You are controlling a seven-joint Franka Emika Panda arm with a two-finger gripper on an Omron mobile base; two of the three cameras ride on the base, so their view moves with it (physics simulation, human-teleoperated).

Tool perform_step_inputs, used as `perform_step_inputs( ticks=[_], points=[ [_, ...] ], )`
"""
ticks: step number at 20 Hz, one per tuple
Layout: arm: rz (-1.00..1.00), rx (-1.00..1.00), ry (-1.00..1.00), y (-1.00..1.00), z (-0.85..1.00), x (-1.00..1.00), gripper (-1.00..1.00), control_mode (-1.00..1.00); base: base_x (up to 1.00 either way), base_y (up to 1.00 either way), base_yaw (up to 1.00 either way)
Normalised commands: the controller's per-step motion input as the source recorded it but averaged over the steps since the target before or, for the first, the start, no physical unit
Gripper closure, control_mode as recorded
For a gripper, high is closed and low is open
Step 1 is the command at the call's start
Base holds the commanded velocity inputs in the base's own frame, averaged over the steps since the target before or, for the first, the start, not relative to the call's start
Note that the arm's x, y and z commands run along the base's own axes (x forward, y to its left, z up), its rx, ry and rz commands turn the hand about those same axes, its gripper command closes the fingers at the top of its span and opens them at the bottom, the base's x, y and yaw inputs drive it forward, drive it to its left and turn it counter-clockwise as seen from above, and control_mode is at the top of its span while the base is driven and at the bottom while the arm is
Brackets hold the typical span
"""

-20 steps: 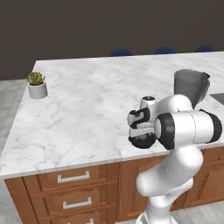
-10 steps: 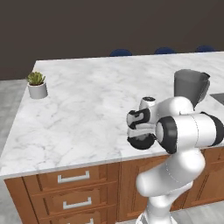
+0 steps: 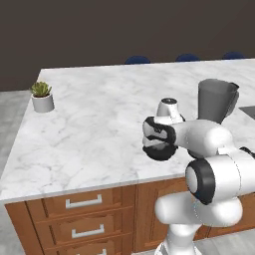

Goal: Close the lid blender by securely placing the lid on top.

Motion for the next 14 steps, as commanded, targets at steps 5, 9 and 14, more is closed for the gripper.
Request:
perform_step_inputs(
  ticks=[5, 9, 14],
  points=[
    [-0.01, -0.06, -0.19, -0.01, 1.0, -0.24, 1.0, -1.0, 0.0, 0.0, 0.0],
    [0.0, -0.02, -0.22, 0.0, 1.0, -0.18, 1.0, -1.0, 0.0, 0.0, 0.0],
    [0.0, 0.0, -0.21, -0.08, 1.0, -0.19, 1.0, -1.0, 0.0, 0.0, 0.0]
  ],
)
